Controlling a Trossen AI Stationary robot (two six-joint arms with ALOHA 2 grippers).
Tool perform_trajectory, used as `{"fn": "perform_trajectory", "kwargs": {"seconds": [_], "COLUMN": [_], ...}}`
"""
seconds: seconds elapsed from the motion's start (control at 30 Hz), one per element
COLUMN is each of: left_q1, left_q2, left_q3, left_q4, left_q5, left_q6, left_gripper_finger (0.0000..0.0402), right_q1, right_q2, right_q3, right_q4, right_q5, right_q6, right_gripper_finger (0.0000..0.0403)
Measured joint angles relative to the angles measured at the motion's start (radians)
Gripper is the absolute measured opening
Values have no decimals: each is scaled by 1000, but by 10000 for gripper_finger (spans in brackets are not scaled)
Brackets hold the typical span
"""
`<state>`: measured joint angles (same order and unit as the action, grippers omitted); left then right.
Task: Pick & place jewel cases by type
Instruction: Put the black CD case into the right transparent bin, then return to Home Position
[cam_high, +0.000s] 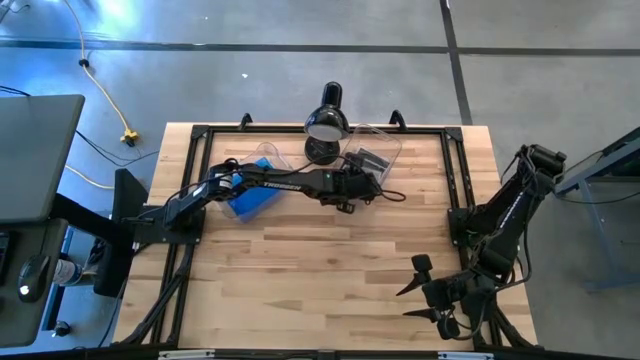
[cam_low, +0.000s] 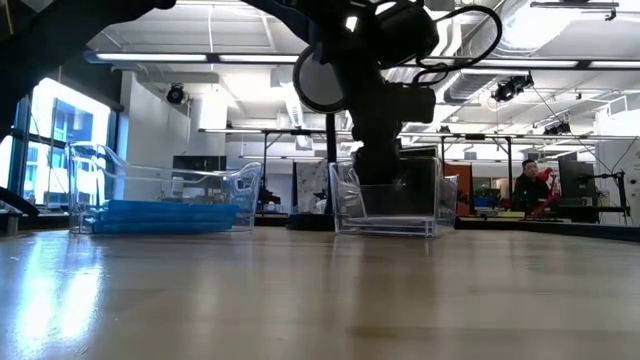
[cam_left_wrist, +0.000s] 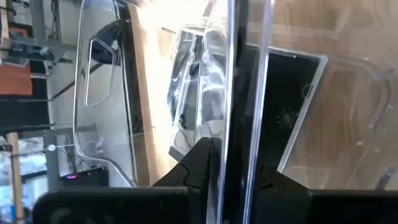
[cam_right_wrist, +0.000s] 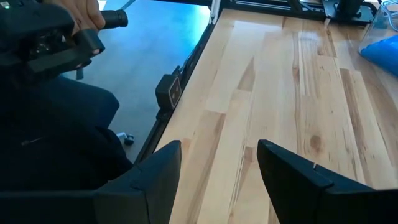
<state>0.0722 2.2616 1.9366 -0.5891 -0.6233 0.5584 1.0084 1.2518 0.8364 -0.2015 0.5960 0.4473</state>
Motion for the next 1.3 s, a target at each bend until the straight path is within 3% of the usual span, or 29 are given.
{"fn": "perform_trajectory", "kwargs": {"seconds": [0.47,0.93,1.17,1.3], "left_q1": [-4,-96,-160,-212], "left_q2": [-2,-10,-13,-11], "left_q3": [2,227,351,395], "left_q4": [11,-320,-573,-724], "left_q5": [-3,83,143,188], "left_q6": [-110,-132,-254,-335], "left_gripper_finger": [166,172,172,172], "right_q1": [0,0,0,0], "right_q2": [0,0,0,0], "right_q3": [0,0,0,0], "right_q4": [4,4,4,3], "right_q5": [6,8,13,71], "right_q6": [-1,6,43,42], "right_gripper_finger": [209,209,208,208]}}
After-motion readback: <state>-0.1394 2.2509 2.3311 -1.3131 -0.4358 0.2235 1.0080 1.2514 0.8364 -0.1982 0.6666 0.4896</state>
